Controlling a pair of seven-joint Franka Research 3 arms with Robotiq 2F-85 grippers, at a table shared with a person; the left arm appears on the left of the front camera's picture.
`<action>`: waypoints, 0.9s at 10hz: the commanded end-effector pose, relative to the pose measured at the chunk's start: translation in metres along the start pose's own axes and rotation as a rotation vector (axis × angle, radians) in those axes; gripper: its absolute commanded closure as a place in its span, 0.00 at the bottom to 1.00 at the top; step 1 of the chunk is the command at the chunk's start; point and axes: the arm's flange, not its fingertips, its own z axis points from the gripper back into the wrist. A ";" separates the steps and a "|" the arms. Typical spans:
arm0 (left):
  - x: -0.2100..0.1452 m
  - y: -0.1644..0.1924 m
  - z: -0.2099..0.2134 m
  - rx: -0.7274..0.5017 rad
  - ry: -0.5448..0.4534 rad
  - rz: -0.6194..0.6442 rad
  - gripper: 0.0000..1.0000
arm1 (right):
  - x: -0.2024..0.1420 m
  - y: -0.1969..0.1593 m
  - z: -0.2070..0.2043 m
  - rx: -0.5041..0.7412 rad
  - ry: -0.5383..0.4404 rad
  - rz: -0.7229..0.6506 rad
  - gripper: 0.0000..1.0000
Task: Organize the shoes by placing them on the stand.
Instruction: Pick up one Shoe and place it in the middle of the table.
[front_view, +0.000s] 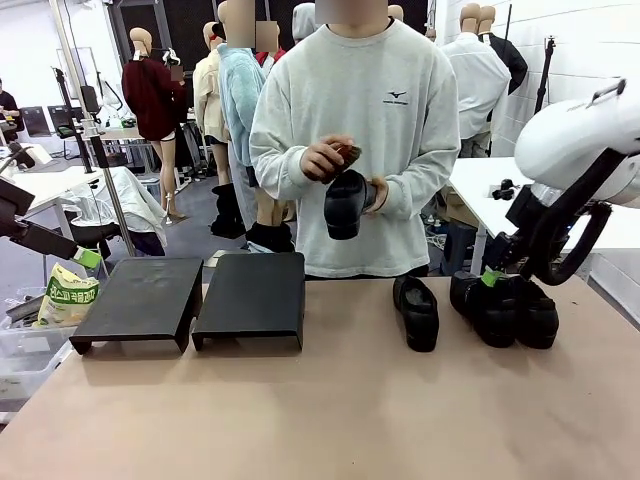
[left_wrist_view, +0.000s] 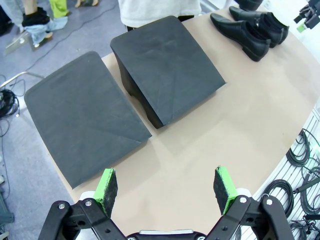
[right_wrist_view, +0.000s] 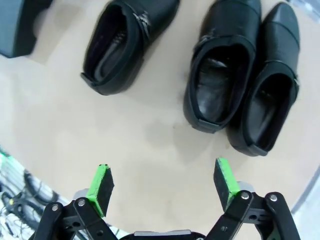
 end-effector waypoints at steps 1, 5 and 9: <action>-0.001 0.002 0.000 -0.007 -0.002 -0.006 0.00 | 0.028 0.015 -0.015 -0.153 0.108 -0.022 0.00; -0.001 0.002 0.000 -0.007 -0.002 -0.006 0.00 | 0.058 0.014 -0.065 -0.209 0.182 -0.049 0.00; -0.001 0.002 0.000 -0.007 -0.002 -0.006 0.00 | 0.065 0.001 -0.094 -0.109 0.137 -0.093 0.00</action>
